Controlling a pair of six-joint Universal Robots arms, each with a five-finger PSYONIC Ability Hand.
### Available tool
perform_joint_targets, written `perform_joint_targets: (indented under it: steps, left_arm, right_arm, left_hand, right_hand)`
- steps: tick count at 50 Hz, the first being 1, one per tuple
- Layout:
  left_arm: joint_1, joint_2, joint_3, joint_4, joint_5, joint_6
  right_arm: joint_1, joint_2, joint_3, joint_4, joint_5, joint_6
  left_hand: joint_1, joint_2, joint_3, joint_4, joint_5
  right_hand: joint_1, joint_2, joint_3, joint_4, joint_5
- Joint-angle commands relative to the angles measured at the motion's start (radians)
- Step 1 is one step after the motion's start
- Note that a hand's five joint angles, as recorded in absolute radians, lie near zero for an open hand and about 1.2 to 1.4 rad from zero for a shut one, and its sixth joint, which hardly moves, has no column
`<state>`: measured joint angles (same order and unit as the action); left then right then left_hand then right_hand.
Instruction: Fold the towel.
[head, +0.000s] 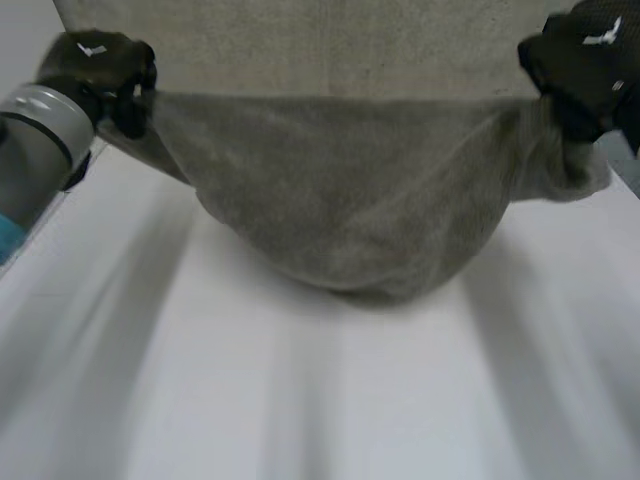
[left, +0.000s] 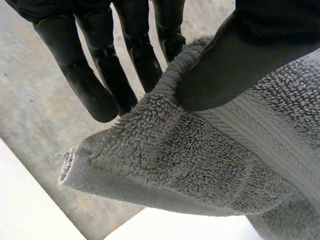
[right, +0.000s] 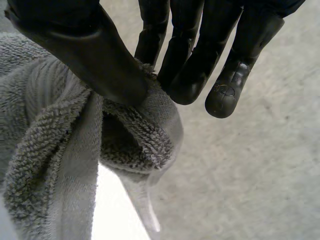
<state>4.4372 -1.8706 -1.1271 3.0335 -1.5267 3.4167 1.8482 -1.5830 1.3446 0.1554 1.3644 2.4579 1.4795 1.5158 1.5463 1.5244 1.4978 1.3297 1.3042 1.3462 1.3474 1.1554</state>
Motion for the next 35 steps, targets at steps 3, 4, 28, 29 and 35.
perform_joint_targets:
  steps: [3, 4, 28, 29, 35]
  left_arm:
    - [0.017, 0.018, -0.075, -0.051, 0.057, -0.013]
    - [0.017, 0.018, -0.075, -0.051, 0.057, -0.013]
    - [-0.019, -0.248, 0.373, 0.298, 0.010, -0.094]
    - [-0.019, -0.248, 0.372, 0.298, 0.010, -0.094]
    - [-0.025, -0.162, 0.245, 0.332, 0.003, -0.129]
  right_arm:
    - [-0.020, 0.073, -0.031, 0.159, -0.005, -0.060]
    - [-0.020, 0.074, -0.031, 0.159, -0.005, -0.060]
    - [0.080, 0.470, -0.221, -0.733, 0.114, -0.084]
    - [0.080, 0.469, -0.220, -0.734, 0.114, -0.083]
    - [0.083, 0.337, -0.073, -0.751, 0.044, -0.034]
  left_hand:
    - [-0.083, -0.120, -0.150, -0.128, -0.276]
    - [-0.083, -0.120, -0.150, -0.128, -0.276]
    - [-0.083, -0.120, -0.150, -0.128, -0.276]
    - [-0.083, -0.120, -0.150, -0.128, -0.276]
    - [-0.083, -0.120, -0.150, -0.128, -0.276]
  right_hand:
    - [0.067, 0.092, 0.050, 0.049, 0.066]
    - [0.067, 0.092, 0.050, 0.049, 0.066]
    - [0.067, 0.092, 0.050, 0.049, 0.066]
    - [0.067, 0.092, 0.050, 0.049, 0.066]
    - [0.067, 0.092, 0.050, 0.049, 0.066]
